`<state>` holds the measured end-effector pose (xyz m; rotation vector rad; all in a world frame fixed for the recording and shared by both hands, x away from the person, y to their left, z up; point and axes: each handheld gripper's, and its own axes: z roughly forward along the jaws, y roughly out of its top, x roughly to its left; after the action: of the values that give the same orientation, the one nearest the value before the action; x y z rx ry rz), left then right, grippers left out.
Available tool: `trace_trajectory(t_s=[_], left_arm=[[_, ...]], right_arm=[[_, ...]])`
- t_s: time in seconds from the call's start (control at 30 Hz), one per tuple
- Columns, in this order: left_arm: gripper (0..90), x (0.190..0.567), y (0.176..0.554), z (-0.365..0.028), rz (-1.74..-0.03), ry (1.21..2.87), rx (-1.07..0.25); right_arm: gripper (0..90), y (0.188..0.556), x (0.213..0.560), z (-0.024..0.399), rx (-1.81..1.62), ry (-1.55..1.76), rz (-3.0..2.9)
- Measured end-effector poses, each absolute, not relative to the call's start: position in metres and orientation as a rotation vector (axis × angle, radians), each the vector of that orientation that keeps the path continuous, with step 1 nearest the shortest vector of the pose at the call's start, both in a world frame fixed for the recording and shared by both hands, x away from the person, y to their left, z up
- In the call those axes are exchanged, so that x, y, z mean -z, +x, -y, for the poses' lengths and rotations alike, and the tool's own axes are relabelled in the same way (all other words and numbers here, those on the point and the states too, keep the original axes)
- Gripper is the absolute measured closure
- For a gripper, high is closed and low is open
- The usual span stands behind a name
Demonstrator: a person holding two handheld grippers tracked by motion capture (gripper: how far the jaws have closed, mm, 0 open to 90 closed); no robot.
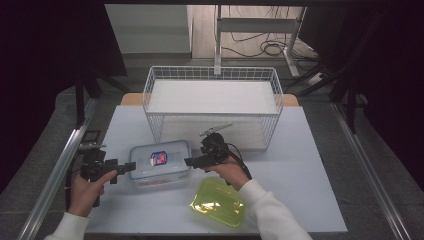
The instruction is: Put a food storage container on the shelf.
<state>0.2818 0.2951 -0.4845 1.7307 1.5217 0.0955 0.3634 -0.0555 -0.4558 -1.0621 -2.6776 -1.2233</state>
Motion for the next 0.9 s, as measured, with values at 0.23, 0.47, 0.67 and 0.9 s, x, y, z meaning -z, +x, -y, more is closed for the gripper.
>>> trace_trajectory(t_s=[0.23,0.47,0.67,0.9], left_arm=[[10.5,0.492,0.287,-0.29,-1.538,1.727,-0.041],[10.3,0.503,0.291,-0.292,-1.556,1.722,0.0],[9.3,0.508,0.294,-0.292,-1.551,1.726,0.022],[9.8,0.516,0.3,-0.288,-1.51,1.691,0.117]], right_arm=[[19.7,0.364,0.453,0.056,1.232,-1.067,2.678],[19.8,0.365,0.454,0.056,1.233,-1.063,2.683],[19.9,0.365,0.455,0.056,1.23,-1.056,2.707],[20.0,0.367,0.456,0.054,1.22,-1.057,2.711]])
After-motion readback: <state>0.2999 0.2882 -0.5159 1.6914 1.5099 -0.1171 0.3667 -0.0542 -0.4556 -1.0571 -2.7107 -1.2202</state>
